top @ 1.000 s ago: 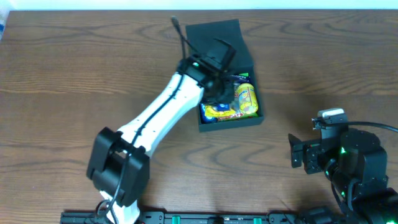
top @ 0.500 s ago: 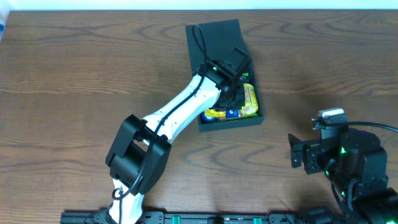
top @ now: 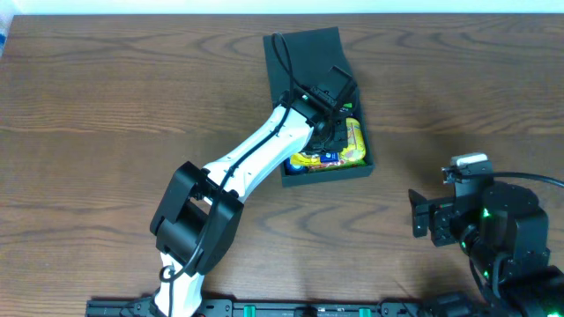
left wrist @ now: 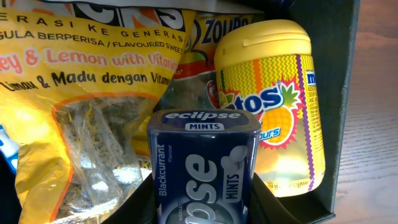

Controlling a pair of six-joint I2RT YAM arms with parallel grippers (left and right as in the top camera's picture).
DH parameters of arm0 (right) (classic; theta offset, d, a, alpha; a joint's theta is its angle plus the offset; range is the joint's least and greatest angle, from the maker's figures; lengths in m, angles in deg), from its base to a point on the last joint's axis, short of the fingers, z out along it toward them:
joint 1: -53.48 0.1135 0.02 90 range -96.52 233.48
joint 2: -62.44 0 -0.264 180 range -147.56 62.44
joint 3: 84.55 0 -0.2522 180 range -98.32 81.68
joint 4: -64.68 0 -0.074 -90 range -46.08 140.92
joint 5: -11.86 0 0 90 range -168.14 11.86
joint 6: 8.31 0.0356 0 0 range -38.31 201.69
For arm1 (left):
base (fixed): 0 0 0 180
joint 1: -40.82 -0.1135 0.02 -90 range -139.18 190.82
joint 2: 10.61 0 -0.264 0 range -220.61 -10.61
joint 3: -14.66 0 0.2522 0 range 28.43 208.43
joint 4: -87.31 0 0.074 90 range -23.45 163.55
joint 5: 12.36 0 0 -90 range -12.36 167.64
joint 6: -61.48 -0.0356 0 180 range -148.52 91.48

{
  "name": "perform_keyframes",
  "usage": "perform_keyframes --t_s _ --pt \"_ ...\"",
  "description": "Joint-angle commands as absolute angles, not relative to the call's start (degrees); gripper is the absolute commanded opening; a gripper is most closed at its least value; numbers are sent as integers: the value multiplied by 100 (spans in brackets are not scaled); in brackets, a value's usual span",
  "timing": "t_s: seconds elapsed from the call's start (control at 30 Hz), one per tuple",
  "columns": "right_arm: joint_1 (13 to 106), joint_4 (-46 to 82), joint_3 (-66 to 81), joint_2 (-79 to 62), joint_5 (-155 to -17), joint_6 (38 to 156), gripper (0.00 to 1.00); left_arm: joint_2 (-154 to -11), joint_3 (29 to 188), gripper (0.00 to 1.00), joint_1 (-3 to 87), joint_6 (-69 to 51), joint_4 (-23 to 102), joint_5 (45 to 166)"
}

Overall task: Pack container
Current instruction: 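Lower the Eclipse tin beside the Mentos tin and release it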

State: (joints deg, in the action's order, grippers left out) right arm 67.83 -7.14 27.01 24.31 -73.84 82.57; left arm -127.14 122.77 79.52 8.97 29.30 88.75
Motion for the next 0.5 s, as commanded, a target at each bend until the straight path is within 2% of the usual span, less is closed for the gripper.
perform_keyframes --t_s 0.0,0.47 --pt "6744 -719 2705 2440 -7406 8336 99 -12751 12399 21 7952 924 2945 8709" --pt "6744 -719 2705 2440 -7406 8336 99 -12751 12393 44 7954 967 2950 8613"
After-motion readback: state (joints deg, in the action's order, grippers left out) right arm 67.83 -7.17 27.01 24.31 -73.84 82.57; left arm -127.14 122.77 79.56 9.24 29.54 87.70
